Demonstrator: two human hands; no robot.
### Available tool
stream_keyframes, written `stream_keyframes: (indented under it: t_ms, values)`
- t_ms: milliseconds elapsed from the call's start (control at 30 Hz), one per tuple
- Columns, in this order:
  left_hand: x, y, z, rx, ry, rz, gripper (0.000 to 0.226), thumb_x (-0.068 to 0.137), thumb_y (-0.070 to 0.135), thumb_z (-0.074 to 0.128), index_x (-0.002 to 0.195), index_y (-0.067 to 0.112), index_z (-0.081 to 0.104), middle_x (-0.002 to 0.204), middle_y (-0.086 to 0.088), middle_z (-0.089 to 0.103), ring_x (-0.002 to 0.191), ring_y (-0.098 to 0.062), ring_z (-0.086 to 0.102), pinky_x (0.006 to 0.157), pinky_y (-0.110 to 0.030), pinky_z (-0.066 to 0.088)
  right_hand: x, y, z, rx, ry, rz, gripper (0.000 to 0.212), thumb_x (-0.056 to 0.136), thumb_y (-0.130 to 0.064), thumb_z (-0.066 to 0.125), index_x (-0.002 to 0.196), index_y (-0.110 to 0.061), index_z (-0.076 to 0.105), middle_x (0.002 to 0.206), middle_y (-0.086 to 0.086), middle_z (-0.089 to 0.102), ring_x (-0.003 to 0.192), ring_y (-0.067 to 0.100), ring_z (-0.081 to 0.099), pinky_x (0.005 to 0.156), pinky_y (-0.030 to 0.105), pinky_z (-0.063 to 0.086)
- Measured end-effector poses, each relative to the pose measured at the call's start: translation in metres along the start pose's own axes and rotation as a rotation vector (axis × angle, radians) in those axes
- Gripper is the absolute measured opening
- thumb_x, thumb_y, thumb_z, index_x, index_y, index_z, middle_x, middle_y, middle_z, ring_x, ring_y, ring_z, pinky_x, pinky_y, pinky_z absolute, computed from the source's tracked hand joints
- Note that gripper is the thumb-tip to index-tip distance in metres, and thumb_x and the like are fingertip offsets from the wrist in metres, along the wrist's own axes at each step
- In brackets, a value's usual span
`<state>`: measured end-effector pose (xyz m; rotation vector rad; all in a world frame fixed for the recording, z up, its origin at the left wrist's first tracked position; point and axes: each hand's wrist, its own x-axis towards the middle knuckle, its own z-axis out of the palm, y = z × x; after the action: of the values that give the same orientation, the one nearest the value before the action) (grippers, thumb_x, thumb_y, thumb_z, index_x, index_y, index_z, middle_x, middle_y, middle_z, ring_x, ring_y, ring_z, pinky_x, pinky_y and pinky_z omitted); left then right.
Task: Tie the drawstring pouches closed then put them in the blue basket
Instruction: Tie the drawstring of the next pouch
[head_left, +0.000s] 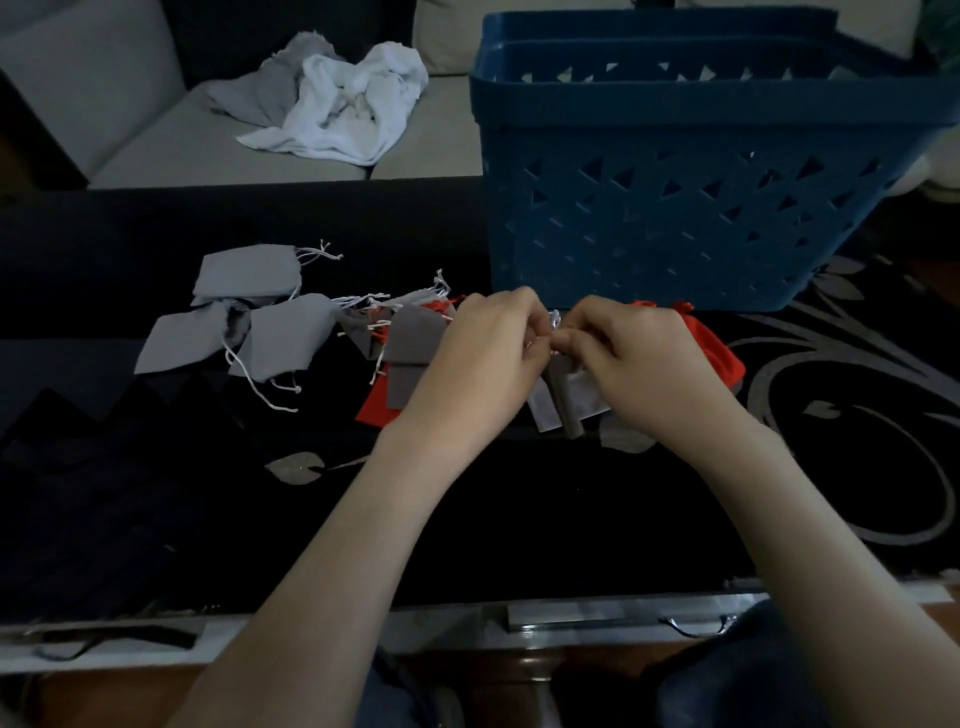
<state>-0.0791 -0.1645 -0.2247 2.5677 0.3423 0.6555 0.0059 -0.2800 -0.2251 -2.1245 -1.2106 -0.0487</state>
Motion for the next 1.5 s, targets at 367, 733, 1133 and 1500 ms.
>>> stream_keyframes:
  t_ms: [367, 733, 1133, 1500]
  values:
    - [-0.005, -0.007, -0.002, -0.067, 0.238, 0.176, 0.005, 0.084, 0.008, 0.063, 0.088, 0.009, 0.061, 0.082, 0.009, 0.053, 0.082, -0.006, 0.043, 0.074, -0.010, 0.033, 0.000, -0.005, -0.008, 0.403, -0.012, 0.110, 0.014, 0.093, -0.009, 0.054, 0.098, -0.018, 0.063, 0.077, 0.006, 0.068, 0.075, 0.011, 0.063, 0.071, 0.026, 0.048]
    - [-0.008, 0.000, -0.002, -0.190, 0.248, 0.105, 0.011, 0.089, 0.015, 0.064, 0.099, 0.010, 0.062, 0.089, 0.004, 0.059, 0.083, -0.003, 0.057, 0.075, -0.007, 0.041, -0.004, -0.005, -0.013, 0.323, 0.067, 0.099, 0.009, 0.092, -0.012, 0.058, 0.085, -0.015, 0.062, 0.074, -0.008, 0.064, 0.071, 0.000, 0.056, 0.065, 0.010, 0.039]
    - [-0.006, -0.009, 0.001, -0.143, 0.304, 0.049, 0.014, 0.091, 0.000, 0.050, 0.079, 0.007, 0.053, 0.107, -0.008, 0.069, 0.106, -0.010, 0.061, 0.082, -0.003, 0.040, -0.003, -0.006, -0.011, 0.257, 0.117, 0.087, 0.012, 0.090, -0.010, 0.058, 0.080, -0.016, 0.058, 0.068, -0.011, 0.056, 0.068, 0.000, 0.052, 0.063, 0.009, 0.039]
    - [-0.006, -0.005, -0.004, -0.660, -0.112, -0.176, 0.013, 0.093, 0.015, 0.059, 0.080, 0.017, 0.054, 0.067, 0.013, 0.060, 0.064, 0.006, 0.054, 0.065, -0.011, 0.039, -0.004, 0.001, -0.024, 0.893, -0.104, 0.310, 0.013, 0.097, -0.010, 0.048, 0.088, -0.007, 0.057, 0.058, -0.011, 0.060, 0.051, -0.003, 0.053, 0.051, 0.010, 0.042]
